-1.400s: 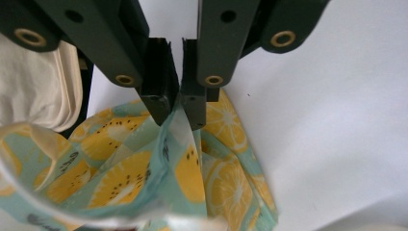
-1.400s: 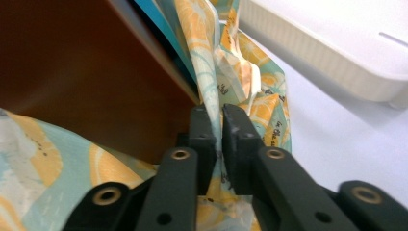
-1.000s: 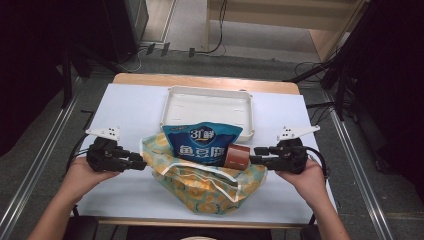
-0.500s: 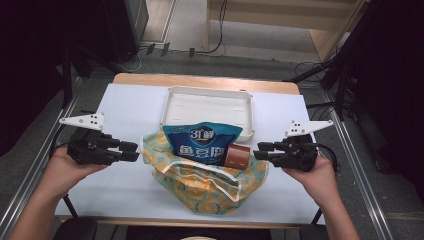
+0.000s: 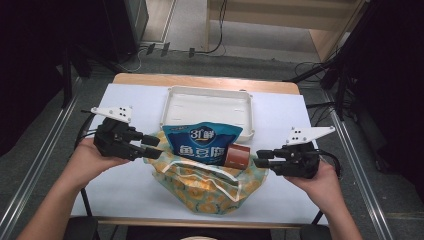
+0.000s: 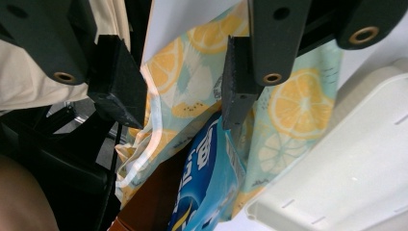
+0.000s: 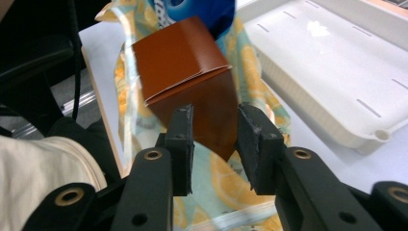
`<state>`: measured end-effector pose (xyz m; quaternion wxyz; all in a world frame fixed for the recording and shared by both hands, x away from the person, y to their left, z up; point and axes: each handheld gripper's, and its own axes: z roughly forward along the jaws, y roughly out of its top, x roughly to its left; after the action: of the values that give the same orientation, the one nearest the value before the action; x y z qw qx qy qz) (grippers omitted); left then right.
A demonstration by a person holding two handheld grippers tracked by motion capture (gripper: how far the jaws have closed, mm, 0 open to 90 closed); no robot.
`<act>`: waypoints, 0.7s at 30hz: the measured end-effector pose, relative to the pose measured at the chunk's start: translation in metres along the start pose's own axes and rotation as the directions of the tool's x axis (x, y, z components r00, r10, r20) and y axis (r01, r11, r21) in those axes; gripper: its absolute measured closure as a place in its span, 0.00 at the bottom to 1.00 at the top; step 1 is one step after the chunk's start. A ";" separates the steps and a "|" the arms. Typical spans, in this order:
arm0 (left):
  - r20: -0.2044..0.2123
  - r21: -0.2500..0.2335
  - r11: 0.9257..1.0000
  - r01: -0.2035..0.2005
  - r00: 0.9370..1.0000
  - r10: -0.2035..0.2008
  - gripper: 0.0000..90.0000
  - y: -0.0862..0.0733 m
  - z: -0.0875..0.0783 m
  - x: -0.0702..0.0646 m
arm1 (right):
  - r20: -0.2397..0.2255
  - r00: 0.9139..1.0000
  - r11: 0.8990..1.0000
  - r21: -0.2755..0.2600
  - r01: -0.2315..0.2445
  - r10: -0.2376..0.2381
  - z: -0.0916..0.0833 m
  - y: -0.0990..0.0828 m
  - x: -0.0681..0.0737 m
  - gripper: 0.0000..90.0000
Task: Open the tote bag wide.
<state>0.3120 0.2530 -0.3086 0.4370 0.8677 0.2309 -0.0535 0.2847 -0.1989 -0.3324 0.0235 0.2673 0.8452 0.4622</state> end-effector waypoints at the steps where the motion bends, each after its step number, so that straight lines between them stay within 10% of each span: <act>1: 0.001 0.003 1.000 0.005 1.000 -0.005 0.55 -0.001 0.003 0.001 | -0.006 1.000 1.000 0.002 0.001 -0.001 0.000 -0.001 0.001 0.76; 21: 0.047 0.112 0.994 0.004 0.999 -0.009 0.44 -0.023 0.047 0.017 | -0.079 0.996 0.999 0.027 0.039 -0.037 0.026 -0.021 0.004 0.47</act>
<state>0.3218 0.2337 -0.3589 0.3927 0.8886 0.2198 -0.0882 0.2794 -0.1860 -0.3624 -0.0047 0.2331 0.8570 0.4596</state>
